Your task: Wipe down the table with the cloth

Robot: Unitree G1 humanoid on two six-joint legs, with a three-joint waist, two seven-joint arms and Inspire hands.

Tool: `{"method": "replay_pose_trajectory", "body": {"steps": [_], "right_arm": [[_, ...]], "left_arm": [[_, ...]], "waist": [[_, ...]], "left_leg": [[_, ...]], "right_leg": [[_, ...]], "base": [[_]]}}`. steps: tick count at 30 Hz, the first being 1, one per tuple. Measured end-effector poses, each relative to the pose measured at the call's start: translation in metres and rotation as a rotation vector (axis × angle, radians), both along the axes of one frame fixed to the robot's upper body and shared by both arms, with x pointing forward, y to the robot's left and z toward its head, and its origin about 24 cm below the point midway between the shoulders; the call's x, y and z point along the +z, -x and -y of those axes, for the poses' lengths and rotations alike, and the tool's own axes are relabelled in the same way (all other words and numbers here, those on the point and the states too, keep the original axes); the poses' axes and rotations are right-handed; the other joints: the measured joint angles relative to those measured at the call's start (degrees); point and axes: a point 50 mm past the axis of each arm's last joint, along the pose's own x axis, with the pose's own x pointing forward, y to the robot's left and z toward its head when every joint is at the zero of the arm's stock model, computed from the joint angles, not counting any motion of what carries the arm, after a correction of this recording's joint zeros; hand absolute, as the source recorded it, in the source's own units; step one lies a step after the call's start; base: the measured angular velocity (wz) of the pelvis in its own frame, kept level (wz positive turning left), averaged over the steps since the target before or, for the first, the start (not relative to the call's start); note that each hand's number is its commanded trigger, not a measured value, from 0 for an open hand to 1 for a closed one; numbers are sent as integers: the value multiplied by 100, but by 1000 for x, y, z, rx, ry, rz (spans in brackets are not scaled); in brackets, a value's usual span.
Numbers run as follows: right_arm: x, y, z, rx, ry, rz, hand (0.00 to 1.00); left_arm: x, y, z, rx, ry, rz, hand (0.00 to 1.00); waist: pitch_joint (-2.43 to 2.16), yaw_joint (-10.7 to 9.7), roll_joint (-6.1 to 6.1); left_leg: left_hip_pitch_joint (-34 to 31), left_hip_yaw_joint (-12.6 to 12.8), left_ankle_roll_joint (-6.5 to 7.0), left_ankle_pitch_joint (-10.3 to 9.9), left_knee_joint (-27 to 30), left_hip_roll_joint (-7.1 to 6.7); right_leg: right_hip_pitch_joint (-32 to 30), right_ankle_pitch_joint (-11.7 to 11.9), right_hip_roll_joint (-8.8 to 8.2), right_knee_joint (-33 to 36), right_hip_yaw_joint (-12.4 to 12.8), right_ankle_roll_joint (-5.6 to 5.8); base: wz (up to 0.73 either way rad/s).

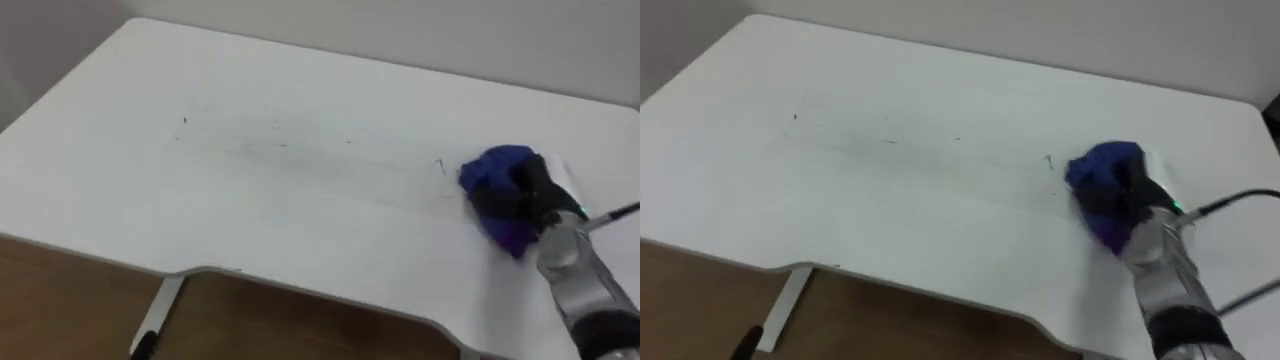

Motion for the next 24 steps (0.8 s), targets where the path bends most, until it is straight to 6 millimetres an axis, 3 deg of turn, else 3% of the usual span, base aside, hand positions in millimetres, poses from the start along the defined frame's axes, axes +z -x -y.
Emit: {"method": "replay_pose_trajectory", "body": {"steps": [1,2,3,5,6,8,11,13,15,18,20,21,22,24], "right_arm": [[1,0,1,0,10,-6,100],[2,-3,-3,6,11,-3,100],[3,-5,-6,15,21,-5,100],[15,-28,-33,128,105,-24,100],[18,-35,-44,175,120,-25,100],[35,-62,-90,344,148,-1,100],[42,-73,-128,471,148,24,100],[40,-72,-129,474,128,28,100],[35,-67,-115,411,89,34,100],[10,-38,-65,191,-16,33,100],[-1,-7,-15,6,-22,35,100],[-4,4,0,-52,-27,32,100],[-11,28,26,-168,-24,6,100],[-18,59,54,-290,-5,-42,100]], "left_arm": [[0,-2,1,2,6,7,0],[1,-8,3,14,19,29,0],[1,-11,5,21,26,40,0],[0,-19,12,38,56,72,0],[0,-22,14,36,61,77,0],[3,-43,23,21,84,122,0],[7,-64,32,9,102,168,0],[9,-66,30,10,94,182,0],[7,-53,24,42,83,165,0],[2,-16,8,149,57,113,0],[2,22,-10,221,-2,43,0],[3,29,-14,230,-20,31,0],[6,39,-25,242,-59,11,0],[11,46,-35,231,-110,-9,0]], "waist": [[14,-34,86],[0,33,113],[9,119,150],[-10,471,188],[-6,472,204],[1,572,190],[24,625,21],[23,622,-77],[27,556,-118],[9,381,-172],[3,184,-230],[10,172,-249],[20,147,-274],[-9,66,-346]], "left_leg": [[10,-13,99,-236,122,-156],[90,12,150,-444,110,-315],[172,44,177,-497,72,-378],[516,100,195,-514,-313,-533],[569,122,172,-504,-432,-557],[667,178,-7,-423,-851,-660],[643,128,-9,-373,-1036,-772],[602,28,16,-359,-1059,-828],[582,-119,26,-363,-1061,-853],[638,-301,29,-365,-1063,-882],[681,-305,32,-366,-1074,-908],[697,-306,37,-369,-1074,-908],[716,-309,41,-371,-1069,-908],[723,-328,50,-377,-1058,-908]], "right_leg": [[49,56,60,-115,26,-28],[58,103,110,-193,133,-40],[36,126,123,-214,251,-43],[-150,263,149,-223,800,-36],[-196,306,161,-220,889,-19],[-488,457,160,-242,1138,18],[-499,537,86,-354,1089,78],[-418,553,41,-443,968,117],[-293,579,33,-559,835,154],[5,576,32,-755,557,194],[217,582,33,-918,407,236],[258,582,33,-934,381,240],[315,579,34,-947,333,244],[392,581,54,-1020,301,246]], "base": [[-21],[-40],[-87],[-120],[-87],[-49],[10],[36],[35],[46],[28],[27],[24],[14]]}}
